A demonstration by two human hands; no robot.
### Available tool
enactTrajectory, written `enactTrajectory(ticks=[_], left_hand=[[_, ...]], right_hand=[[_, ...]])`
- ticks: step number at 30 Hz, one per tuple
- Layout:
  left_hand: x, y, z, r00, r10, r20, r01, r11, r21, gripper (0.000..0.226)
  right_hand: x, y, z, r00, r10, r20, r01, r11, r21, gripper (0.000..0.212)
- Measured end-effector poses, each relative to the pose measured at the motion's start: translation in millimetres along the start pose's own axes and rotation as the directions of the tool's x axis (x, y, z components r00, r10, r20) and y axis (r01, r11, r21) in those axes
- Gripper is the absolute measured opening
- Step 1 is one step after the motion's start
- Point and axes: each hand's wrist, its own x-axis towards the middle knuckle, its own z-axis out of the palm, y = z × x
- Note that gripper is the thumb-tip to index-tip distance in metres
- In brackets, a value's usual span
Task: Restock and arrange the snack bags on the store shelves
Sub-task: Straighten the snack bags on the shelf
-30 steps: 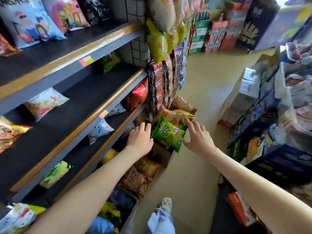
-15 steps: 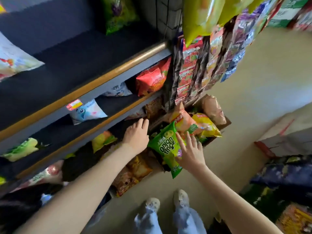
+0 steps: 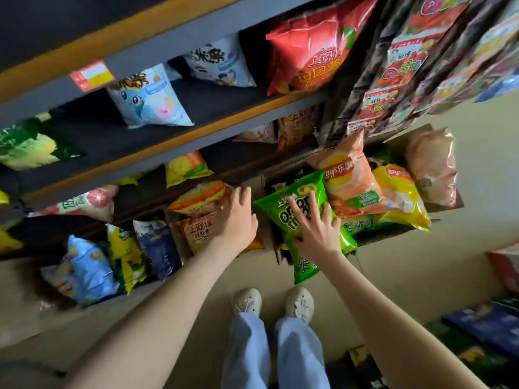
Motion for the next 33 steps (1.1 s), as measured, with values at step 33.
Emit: enactTrajectory(ticks=[33], left_hand=[[-90,50,-315,0.725,0.258,-0.639,-0.564,0.754,-0.336,0.069]], right_hand=[[-78,-62,-440,0.681,-0.278,-0.678,0.415,0.909,0.044,0.093]])
